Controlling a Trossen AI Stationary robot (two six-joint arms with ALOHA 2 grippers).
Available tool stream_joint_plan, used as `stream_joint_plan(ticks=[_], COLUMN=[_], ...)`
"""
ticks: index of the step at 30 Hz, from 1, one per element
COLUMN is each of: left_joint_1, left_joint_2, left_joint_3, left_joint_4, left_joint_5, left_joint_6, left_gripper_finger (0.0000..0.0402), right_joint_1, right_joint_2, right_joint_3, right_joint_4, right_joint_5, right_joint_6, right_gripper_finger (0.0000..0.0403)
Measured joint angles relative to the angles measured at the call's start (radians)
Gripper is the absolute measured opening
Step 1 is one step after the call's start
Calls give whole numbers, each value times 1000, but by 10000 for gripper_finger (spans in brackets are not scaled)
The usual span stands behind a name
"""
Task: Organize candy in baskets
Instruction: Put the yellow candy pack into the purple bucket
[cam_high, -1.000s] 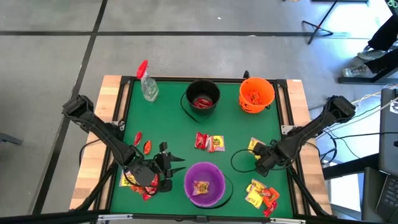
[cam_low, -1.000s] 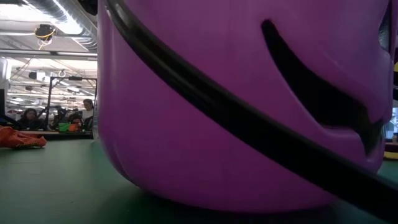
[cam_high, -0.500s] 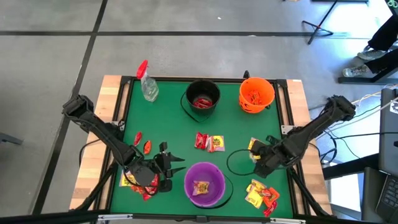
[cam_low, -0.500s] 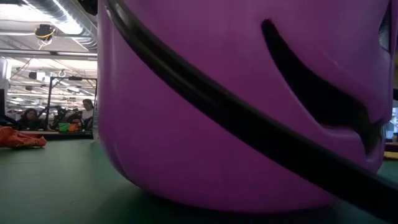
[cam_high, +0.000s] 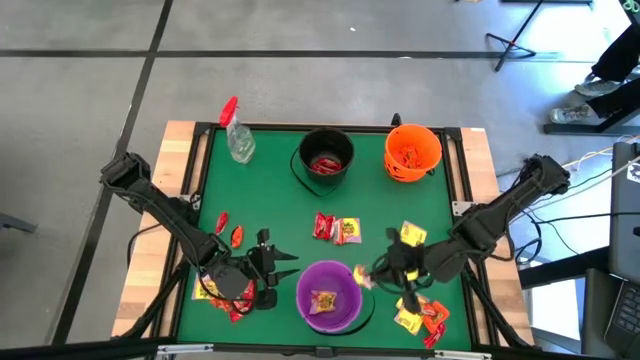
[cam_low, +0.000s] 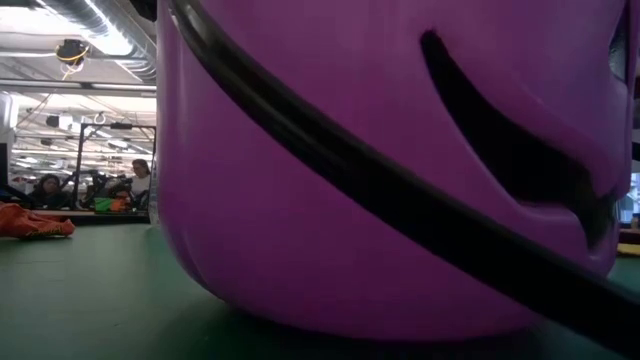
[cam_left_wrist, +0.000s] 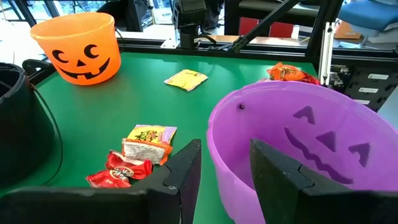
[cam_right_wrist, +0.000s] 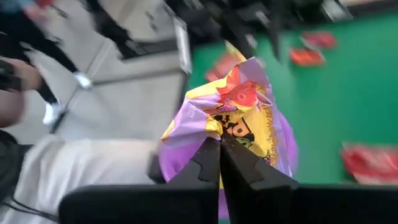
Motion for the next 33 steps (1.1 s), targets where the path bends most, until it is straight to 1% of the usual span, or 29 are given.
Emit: stream_joint_plan(ticks=[2,4,7,12,15,20,26,29,33], left_joint_1=[5,8,9,9,9,9,9,9,9], left_joint_2=[0,0,0,0,0,0,0,0,0], left_joint_3=[0,0,0,0,0,0,0,0,0], left_joint_4=[1,3,3,4,4,8,6,6,3], left_joint_5=[-1,-2,3,6,13,16,16,16,17], left_joint_6=[0,0,0,1,0,0,1,1,2], left_gripper_finger=[126,126,126,126,126,126,126,126,126], right_joint_1=[-2,-20,-51,-99,-131,-174,-179,-179,-177], right_joint_2=[22,49,93,163,195,198,193,172,106], right_joint_3=[0,0,0,0,-1,-1,-1,-1,0], right_joint_4=[85,135,137,165,159,159,157,123,41], right_joint_5=[-6,-45,-137,-154,-183,-203,-248,-295,-292], right_joint_6=[-47,-72,-77,-58,-58,-64,-82,-83,-74], right_gripper_finger=[4,5,5,5,9,41,101,126,139])
